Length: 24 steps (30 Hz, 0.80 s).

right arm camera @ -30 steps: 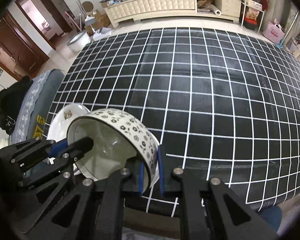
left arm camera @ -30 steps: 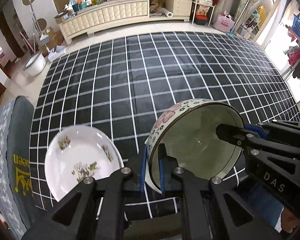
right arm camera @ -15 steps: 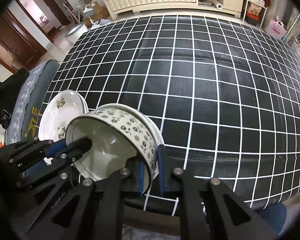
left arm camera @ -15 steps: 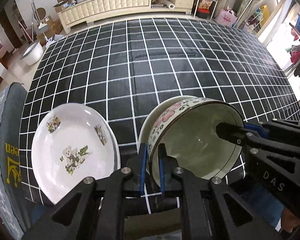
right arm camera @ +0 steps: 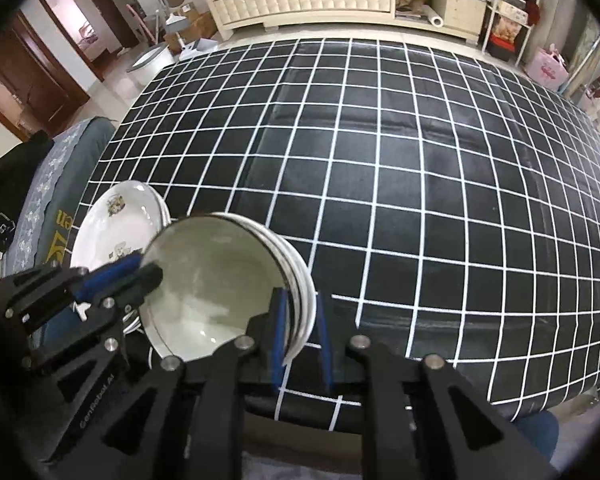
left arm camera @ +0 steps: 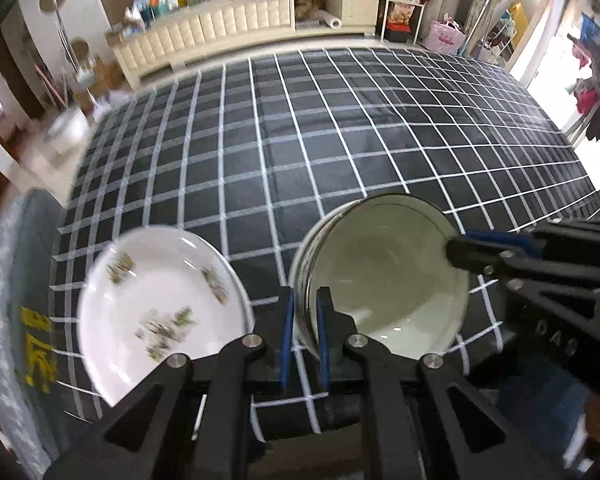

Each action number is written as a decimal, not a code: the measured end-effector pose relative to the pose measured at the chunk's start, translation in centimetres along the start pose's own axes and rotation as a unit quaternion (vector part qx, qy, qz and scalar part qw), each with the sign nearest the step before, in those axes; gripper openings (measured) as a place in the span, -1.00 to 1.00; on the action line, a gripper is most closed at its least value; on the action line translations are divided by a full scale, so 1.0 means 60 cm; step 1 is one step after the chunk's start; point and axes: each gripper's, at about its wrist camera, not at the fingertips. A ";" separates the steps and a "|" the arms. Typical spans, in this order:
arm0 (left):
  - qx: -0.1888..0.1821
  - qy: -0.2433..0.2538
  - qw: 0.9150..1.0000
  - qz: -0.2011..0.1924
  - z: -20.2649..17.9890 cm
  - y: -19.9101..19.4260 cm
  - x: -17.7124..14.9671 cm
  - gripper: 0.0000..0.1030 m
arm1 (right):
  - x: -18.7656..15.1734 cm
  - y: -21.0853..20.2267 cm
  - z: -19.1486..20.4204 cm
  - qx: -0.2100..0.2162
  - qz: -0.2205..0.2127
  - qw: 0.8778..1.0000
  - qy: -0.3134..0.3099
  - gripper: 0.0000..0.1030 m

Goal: Organize plates and bowls

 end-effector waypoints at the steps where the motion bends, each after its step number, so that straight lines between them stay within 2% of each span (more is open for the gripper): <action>1: 0.004 0.004 1.000 -0.004 -0.001 -0.002 0.000 -0.81 | 0.000 -0.001 0.002 -0.008 -0.003 1.000 -0.003 -0.60; 5: -0.002 -0.002 1.000 -0.002 0.011 -0.001 0.004 -0.79 | 0.002 -0.006 0.004 -0.006 -0.010 1.000 0.000 -0.59; 8: -0.007 -0.010 1.000 0.000 0.022 0.002 0.004 -0.68 | 0.004 -0.013 0.005 -0.002 -0.020 1.000 0.000 -0.58; 10: -0.014 -0.016 1.000 0.003 0.030 0.006 0.006 -0.64 | 0.008 -0.015 0.002 0.002 -0.021 1.000 0.003 -0.50; 12: -0.020 -0.018 1.000 0.005 0.034 0.011 0.009 -0.59 | 0.012 -0.010 -0.003 -0.002 -0.019 1.000 0.007 -0.21; 16: -0.025 -0.027 0.999 0.009 0.042 0.019 0.016 -0.40 | 0.016 -0.004 -0.014 0.014 -0.017 0.999 0.023 -0.10; 18: -0.032 -0.032 0.999 0.010 0.049 0.024 0.019 -0.29 | 0.019 0.002 -0.014 -0.001 -0.013 1.000 0.020 0.16; 21: -0.039 -0.035 0.999 0.013 0.056 0.031 0.024 -0.18 | 0.023 0.019 -0.021 0.002 -0.002 1.000 0.024 0.16; 24: -0.034 -0.026 0.999 0.009 0.053 0.033 0.027 -0.16 | 0.024 0.036 -0.026 0.007 0.005 1.000 0.028 0.16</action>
Point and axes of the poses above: each gripper's, at about its wrist camera, not at the fingertips, and y roughly the way its jaws point, z to its left, x to its top, and after that the axes turned 11 degrees about z, right-handed
